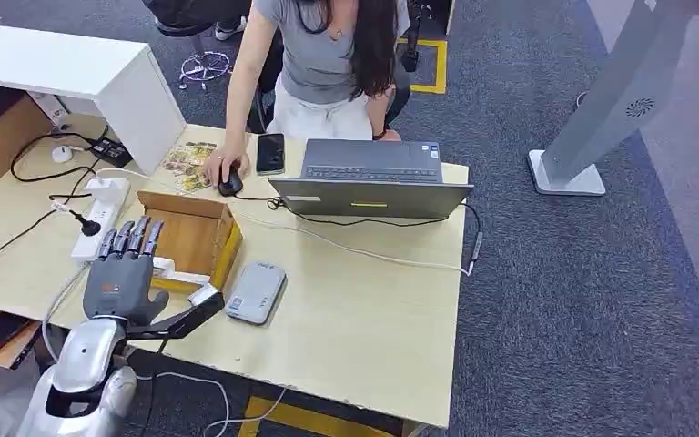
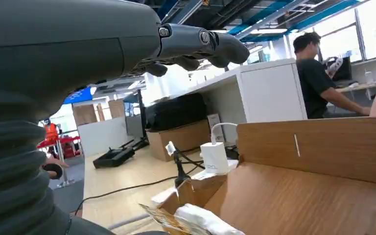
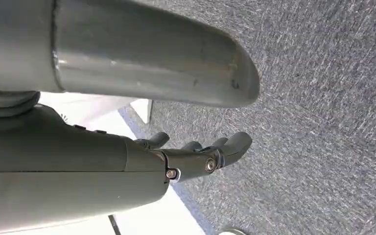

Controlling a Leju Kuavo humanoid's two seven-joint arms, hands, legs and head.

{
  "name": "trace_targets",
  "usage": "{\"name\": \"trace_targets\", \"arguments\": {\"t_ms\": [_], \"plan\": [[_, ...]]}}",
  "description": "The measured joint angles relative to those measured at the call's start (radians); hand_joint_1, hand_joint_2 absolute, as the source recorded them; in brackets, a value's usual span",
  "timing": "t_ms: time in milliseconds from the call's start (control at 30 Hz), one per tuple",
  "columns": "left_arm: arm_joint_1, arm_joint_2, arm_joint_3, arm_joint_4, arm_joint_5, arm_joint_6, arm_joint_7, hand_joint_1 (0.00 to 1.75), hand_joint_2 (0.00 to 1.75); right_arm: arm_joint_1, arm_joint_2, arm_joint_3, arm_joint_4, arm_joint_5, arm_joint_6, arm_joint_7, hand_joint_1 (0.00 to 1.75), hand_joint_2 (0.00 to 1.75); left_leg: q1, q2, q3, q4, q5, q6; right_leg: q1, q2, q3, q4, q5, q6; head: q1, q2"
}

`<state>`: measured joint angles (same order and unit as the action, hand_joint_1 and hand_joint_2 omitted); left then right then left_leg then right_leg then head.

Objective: Pass the card to the sensor for recognition and then transmit it.

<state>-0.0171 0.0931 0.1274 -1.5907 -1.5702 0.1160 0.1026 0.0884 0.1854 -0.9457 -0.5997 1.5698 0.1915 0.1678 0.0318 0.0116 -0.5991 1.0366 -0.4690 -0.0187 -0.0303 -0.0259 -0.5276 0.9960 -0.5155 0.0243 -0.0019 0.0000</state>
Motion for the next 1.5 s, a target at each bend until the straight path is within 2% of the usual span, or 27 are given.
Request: {"name": "trace_targets", "arguments": {"t_ms": [200, 333, 467, 633, 767, 933, 1133, 1500], "plan": [[-0.001, -0.005, -0.006, 0.015, 0.0, 0.003, -0.002, 0.0, 1.75, -0.001, -0.006, 0.0, 0.01, 0.0, -0.005, 0.0, 0.0, 0.0, 0.0, 0.0, 0.0, 0.0, 0.0, 0.0, 0.0, 0.0, 0.001, 0.0, 0.0, 0.0, 0.0, 0.0], [0.042, 0.008, -0.002, 0.015, 0.0, 0.028, -0.041, 0.0, 1.75, 0.002, -0.006, 0.0, 0.011, 0.0, -0.005, 0.0, 0.0, 0.0, 0.0, 0.0, -0.001, 0.0, 0.0, 0.0, 0.0, 0.0, 0.001, 0.0, 0.0, 0.0, 0.0, 0.0], [0.081, 0.014, 0.048, 0.014, 0.001, 0.053, -0.088, 0.0, 1.75, 0.007, -0.006, 0.0, 0.01, 0.0, 0.003, 0.003, 0.0, 0.0, 0.0, 0.0, -0.001, 0.0, 0.0, 0.0, 0.0, 0.0, 0.0, 0.0, 0.0, 0.0, 0.0, 0.0], [0.105, 0.018, 0.094, 0.015, 0.003, 0.054, -0.096, 0.0, 1.75, 0.009, -0.006, 0.0, 0.006, 0.0, 0.01, 0.002, 0.0, 0.0, 0.0, 0.0, -0.001, -0.001, 0.0, 0.0, 0.0, 0.0, 0.0, 0.0, 0.0, 0.0, 0.0, 0.0], [0.114, 0.022, 0.174, 0.023, 0.002, 0.055, -0.12, 0.0, 1.75, 0.02, -0.006, 0.0, -0.011, 0.0, 0.03, -0.003, 0.0, 0.0, 0.0, -0.001, -0.001, -0.001, 0.0, 0.0, 0.0, -0.001, 0.0, 0.0, 0.0, 0.0, 0.0, 0.0], [0.115, 0.022, 0.238, 0.046, 0.002, 0.026, -0.092, 0.0, 1.75, 0.028, -0.006, 0.0, -0.039, 0.0, 0.056, -0.013, 0.0, 0.0, 0.0, 0.0, -0.001, 0.0, 0.0, 0.0, 0.0, -0.001, 0.0, 0.0, 0.0, 0.0, 0.0, 0.0], [0.115, 0.025, 0.298, 0.092, 0.002, 0.026, -0.079, 0.0, 1.75, 0.029, -0.006, 0.0, -0.048, 0.0, 0.043, 0.0, 0.0, 0.0, 0.0, 0.0, -0.001, 0.0, 0.0, 0.0, 0.0, -0.001, -0.001, 0.0, 0.0, 0.0, 0.0, 0.0], [0.097, 0.035, 0.322, 0.132, 0.001, 0.027, -0.064, 0.0, 1.75, 0.028, -0.006, 0.0, -0.048, 0.0, 0.033, 0.003, 0.0, 0.0, 0.0, -0.001, -0.001, 0.0, 0.0, 0.0, 0.0, -0.001, -0.001, 0.0, 0.0, 0.0, 0.0, 0.0]]}}
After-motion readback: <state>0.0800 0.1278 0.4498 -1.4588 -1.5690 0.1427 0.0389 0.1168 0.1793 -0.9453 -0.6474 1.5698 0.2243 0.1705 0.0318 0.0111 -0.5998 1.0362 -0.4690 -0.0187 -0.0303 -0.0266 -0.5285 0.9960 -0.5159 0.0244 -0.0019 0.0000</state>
